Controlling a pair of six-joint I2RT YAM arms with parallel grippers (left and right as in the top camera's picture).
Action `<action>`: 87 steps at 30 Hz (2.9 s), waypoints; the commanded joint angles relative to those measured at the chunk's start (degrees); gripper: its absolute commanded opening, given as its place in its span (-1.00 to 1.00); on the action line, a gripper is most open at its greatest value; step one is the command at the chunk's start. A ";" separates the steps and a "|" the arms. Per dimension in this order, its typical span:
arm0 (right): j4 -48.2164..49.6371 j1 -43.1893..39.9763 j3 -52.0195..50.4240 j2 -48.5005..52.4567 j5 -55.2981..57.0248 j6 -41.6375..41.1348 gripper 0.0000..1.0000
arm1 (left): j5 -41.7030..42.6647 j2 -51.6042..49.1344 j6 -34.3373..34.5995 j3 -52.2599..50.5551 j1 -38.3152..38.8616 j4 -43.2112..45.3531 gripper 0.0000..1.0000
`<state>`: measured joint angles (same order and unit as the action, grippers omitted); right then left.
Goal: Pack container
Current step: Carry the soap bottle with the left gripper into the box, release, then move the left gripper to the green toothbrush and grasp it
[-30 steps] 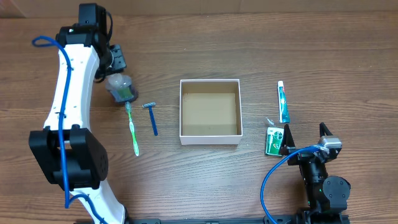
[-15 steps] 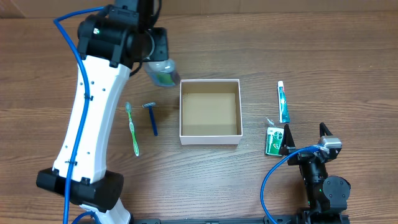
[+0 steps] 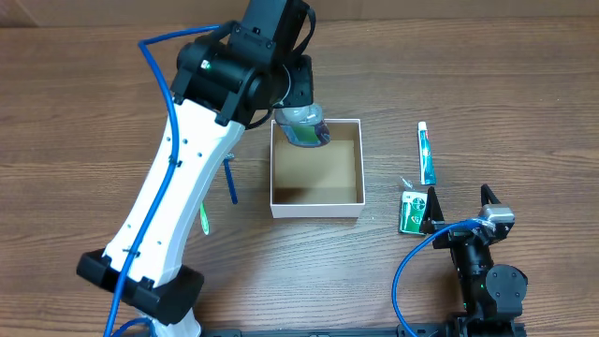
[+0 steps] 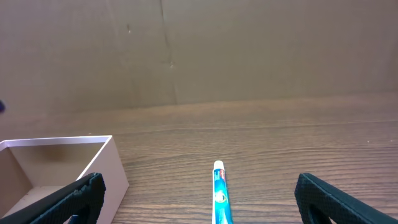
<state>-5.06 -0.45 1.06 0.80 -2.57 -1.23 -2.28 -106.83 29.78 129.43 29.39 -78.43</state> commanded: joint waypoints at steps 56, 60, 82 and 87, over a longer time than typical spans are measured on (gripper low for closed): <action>0.50 -0.26 -0.59 -0.61 -0.11 0.42 1.00 | 5.77 -2.21 -7.52 7.52 -17.84 -18.36 0.47; 0.50 -0.26 -0.59 -0.61 -0.11 0.42 1.00 | 1.88 -2.23 -7.17 -0.87 -17.75 -16.92 0.50; 0.50 -0.26 -0.59 -0.61 -0.11 0.42 1.00 | -7.67 16.83 -2.29 -30.27 -11.69 -3.98 0.52; 0.50 -0.26 -0.59 -0.61 -0.11 0.42 1.00 | -6.67 21.55 -0.63 -47.47 -11.82 5.75 0.55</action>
<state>-5.06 -0.45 1.06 0.78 -2.59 -1.21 -8.86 -85.82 26.87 90.85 17.61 -76.93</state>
